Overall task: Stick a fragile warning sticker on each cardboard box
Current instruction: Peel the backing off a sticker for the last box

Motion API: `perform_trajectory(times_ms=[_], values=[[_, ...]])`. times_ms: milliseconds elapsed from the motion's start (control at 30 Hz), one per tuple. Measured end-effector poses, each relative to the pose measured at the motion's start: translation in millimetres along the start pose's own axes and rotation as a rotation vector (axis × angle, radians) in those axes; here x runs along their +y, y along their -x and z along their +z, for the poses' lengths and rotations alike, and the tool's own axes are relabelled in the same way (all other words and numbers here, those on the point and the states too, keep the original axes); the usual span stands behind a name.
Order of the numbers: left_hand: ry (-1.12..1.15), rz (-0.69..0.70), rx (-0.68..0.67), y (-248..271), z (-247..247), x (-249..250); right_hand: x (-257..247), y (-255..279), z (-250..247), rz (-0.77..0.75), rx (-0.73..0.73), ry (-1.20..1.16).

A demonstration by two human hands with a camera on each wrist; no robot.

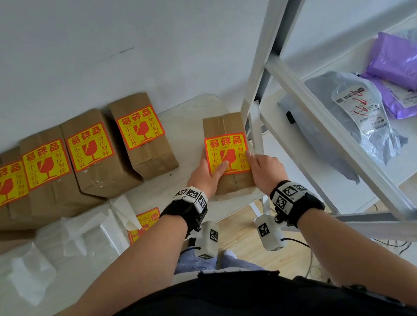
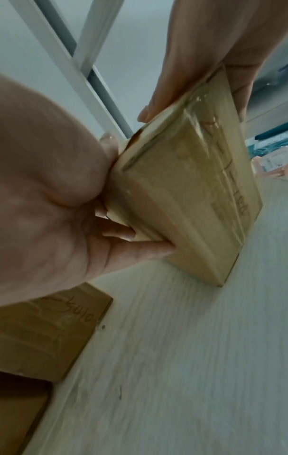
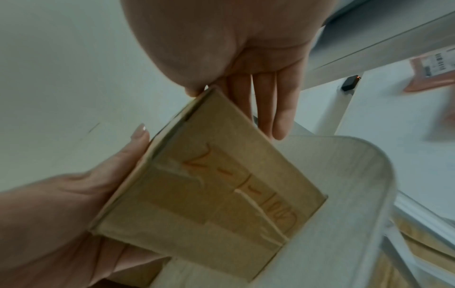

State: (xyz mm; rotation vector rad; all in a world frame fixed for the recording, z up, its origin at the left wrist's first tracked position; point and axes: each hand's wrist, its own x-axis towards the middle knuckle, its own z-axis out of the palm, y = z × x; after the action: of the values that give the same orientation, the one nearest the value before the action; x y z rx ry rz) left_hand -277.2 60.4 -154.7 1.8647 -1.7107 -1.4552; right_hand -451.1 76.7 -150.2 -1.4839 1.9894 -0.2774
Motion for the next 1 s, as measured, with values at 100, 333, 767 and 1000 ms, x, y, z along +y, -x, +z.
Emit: perform_trajectory(times_ms=[100, 333, 767, 1000], values=[[0.078, 0.067, 0.061, -3.8, -11.8, 4.6, -14.8, -9.0, -8.7, -0.029, 0.036, -0.039], [0.368, -0.044, 0.267, -24.7, -60.2, 26.3, -61.4, -53.9, -17.0, -0.125, 0.028, -0.177], [0.485, -0.208, 0.286, -45.2, -78.1, 18.9, -99.8, -105.1, 43.2, -0.062, -0.080, -0.471], [0.628, -0.229, 0.263, -49.1, -87.1, 29.5, -111.4, -109.6, 42.5, -0.013, -0.080, -0.545]])
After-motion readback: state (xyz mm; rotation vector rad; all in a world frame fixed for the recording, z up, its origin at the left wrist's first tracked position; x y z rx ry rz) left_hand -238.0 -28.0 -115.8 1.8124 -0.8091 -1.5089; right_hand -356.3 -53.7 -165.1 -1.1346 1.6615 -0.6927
